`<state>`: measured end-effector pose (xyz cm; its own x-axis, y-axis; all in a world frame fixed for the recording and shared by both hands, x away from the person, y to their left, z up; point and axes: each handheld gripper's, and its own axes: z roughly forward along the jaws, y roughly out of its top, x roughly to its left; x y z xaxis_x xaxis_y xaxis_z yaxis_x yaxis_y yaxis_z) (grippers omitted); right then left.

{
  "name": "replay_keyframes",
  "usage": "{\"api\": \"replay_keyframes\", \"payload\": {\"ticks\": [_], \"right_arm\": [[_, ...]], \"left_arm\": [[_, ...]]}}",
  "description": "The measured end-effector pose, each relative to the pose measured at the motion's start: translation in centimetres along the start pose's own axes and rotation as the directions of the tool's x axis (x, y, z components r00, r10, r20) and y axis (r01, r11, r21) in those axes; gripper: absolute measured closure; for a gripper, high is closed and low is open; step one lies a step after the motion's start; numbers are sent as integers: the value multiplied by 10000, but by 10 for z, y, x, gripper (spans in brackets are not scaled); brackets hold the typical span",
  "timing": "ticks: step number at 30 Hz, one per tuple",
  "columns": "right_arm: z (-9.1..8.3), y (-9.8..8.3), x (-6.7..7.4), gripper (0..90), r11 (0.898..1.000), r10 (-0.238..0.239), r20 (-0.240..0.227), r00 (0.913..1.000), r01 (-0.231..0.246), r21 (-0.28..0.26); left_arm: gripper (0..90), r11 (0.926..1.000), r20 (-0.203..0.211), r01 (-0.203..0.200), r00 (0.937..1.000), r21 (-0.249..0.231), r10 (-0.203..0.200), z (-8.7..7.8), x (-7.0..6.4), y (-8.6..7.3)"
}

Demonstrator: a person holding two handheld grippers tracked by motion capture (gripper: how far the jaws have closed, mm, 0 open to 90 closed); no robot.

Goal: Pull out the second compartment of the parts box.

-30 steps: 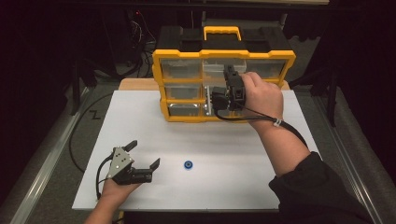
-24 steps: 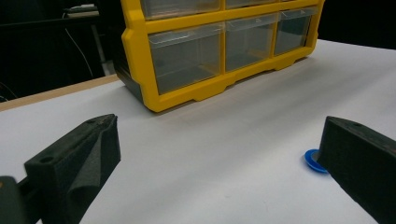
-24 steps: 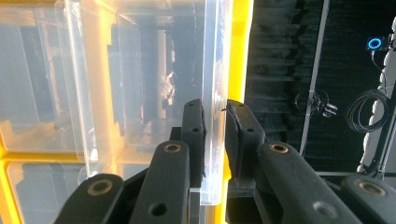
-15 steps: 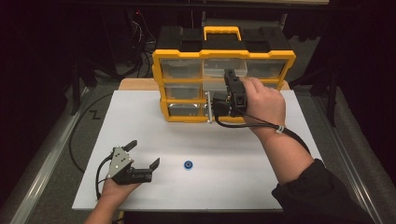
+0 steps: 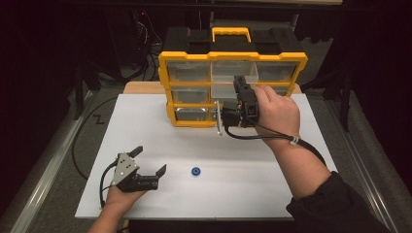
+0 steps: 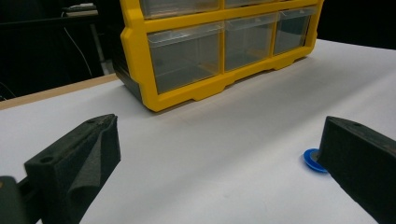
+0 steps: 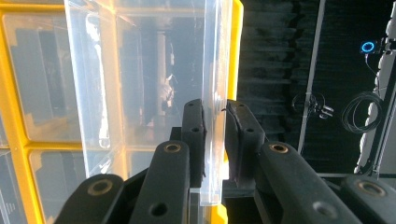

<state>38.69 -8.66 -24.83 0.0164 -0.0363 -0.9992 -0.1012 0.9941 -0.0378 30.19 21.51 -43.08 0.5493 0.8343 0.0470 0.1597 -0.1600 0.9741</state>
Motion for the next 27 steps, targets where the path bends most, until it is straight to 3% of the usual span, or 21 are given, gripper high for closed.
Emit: {"api": "replay_keyframes", "payload": {"ticks": [27], "right_arm": [[-18,-2,3,805,9999,21,117,9999,-19,-159]], "left_arm": [[0,10000,15,-18,10000,40,18,0,0,0]]}}
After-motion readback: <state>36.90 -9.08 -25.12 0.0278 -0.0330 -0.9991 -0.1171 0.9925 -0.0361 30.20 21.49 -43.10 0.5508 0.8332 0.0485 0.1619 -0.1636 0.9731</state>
